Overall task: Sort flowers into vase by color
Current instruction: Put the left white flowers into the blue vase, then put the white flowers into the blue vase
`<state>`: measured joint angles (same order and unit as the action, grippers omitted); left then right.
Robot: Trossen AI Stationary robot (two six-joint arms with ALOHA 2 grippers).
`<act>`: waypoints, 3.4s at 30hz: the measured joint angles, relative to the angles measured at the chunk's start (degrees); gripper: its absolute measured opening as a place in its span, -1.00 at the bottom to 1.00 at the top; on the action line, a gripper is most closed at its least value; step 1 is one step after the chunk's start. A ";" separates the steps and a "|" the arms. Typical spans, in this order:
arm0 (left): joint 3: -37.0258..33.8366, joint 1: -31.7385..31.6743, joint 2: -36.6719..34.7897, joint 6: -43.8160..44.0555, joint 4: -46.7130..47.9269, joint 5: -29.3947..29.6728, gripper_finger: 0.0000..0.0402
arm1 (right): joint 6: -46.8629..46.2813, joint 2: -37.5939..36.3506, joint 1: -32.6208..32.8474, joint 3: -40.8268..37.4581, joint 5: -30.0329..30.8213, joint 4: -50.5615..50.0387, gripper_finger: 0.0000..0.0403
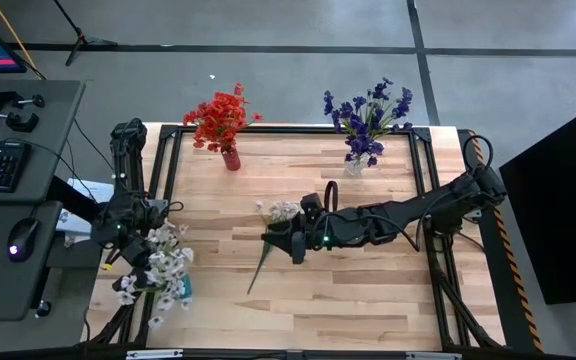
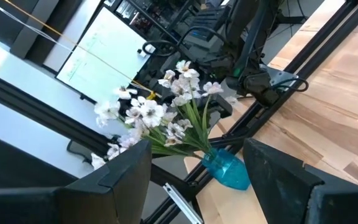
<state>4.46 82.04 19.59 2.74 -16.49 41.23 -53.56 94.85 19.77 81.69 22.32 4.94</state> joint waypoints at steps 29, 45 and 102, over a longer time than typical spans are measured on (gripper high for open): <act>-3.79 -0.33 -0.01 8.69 -0.15 -0.74 -0.67 | 0.01 0.00 0.00 0.00 1.54 -0.07 0.21; -3.76 -0.33 0.00 12.21 -11.42 -13.83 0.16 | -3.07 0.00 0.00 0.00 1.56 -3.41 0.21; 12.03 -0.31 -17.25 29.88 25.22 -23.52 0.14 | 0.94 0.00 0.15 0.00 -0.19 0.15 0.21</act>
<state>16.49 81.73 2.34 32.62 8.72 17.71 -52.62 94.85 19.92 81.69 22.13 5.08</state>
